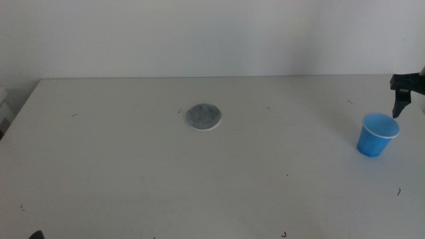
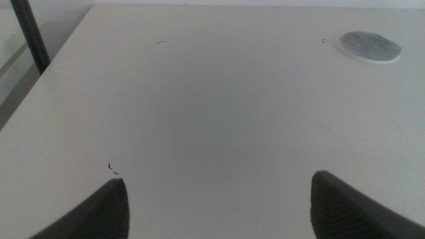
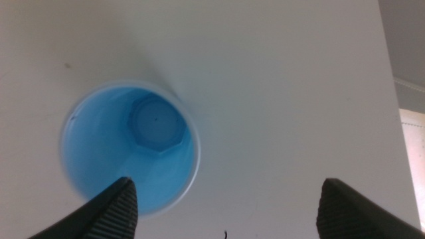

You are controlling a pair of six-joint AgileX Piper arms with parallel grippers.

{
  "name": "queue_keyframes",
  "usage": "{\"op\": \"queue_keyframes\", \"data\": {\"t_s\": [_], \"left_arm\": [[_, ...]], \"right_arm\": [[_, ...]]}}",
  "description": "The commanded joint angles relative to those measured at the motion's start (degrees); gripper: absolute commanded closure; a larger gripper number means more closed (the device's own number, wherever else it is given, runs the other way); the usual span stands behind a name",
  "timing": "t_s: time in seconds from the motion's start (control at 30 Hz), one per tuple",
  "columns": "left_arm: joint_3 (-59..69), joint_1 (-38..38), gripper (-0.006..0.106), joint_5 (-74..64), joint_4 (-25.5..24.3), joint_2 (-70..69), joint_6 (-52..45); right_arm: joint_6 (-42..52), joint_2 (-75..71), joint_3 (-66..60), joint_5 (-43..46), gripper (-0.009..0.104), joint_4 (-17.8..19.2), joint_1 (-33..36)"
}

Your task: Place an empty cup on a cup mat.

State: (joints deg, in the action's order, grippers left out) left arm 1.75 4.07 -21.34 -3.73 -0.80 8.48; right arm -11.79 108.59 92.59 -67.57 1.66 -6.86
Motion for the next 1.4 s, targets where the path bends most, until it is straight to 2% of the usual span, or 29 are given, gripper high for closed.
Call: {"op": "queue_keyframes", "data": {"t_s": [0.0, 0.33, 0.6, 0.77, 0.93, 1.03, 1.37], "left_arm": [[-0.34, -0.06, -0.005, 3.84, -0.02, -0.19, 0.62], [-0.34, -0.06, -0.005, 3.84, -0.02, -0.19, 0.62], [-0.34, -0.06, -0.005, 3.84, -0.02, -0.19, 0.62], [-0.34, -0.06, -0.005, 3.84, -0.02, -0.19, 0.62], [-0.34, -0.06, -0.005, 3.84, -0.02, -0.19, 0.62], [-0.34, -0.06, -0.005, 3.84, -0.02, -0.19, 0.62], [-0.34, -0.06, -0.005, 3.84, -0.02, -0.19, 0.62]], "right_arm": [[0.59, -1.18, 2.00, 2.43, 0.003, 0.37, -0.79], [0.40, 3.57, 2.00, 7.37, 0.015, -1.19, -0.74], [0.53, 5.88, 2.00, 7.28, 0.034, -2.99, -0.57], [0.58, 6.45, 2.00, 7.27, 0.054, -3.54, -0.57], [0.58, 6.45, 2.00, 7.47, 0.083, -3.54, -0.57], [0.58, 6.45, 2.00, 7.71, 0.096, -3.54, -0.57], [3.36, 5.83, 2.18, 6.84, 0.096, -4.16, -0.27]]}}
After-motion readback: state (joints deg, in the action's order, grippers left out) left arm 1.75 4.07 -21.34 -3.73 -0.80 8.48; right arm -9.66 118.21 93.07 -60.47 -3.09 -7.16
